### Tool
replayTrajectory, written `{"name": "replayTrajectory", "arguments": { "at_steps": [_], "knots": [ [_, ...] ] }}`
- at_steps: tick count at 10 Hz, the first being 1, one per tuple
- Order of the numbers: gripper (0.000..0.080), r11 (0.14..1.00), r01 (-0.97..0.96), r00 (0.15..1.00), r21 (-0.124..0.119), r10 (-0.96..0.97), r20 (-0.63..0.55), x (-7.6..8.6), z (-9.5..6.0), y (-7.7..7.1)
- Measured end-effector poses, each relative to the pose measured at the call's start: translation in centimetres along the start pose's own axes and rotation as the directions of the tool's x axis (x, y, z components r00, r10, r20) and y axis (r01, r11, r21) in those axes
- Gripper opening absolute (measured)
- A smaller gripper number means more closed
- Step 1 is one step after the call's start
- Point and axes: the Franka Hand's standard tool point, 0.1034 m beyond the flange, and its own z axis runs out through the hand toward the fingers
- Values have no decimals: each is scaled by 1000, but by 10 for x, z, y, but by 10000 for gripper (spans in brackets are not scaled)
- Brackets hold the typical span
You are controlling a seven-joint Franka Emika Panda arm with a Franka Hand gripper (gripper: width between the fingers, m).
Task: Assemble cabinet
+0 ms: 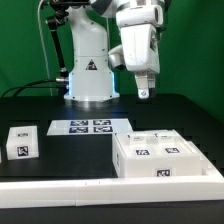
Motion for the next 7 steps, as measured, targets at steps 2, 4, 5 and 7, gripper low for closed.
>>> {"name": "replayTrajectory", "arguments": {
  "at_steps": [2, 4, 5, 7],
  "knots": [
    [796, 1000, 12, 1000, -3, -12, -9, -1, 1, -5],
    [796, 1000, 12, 1000, -1, -12, -9, -1, 2, -5],
    [796, 1000, 10, 1000, -1, -10, -9, -1, 2, -5],
    [796, 1000, -3, 1000, 1, 3, -10, -1, 3, -5]
  ]
}}
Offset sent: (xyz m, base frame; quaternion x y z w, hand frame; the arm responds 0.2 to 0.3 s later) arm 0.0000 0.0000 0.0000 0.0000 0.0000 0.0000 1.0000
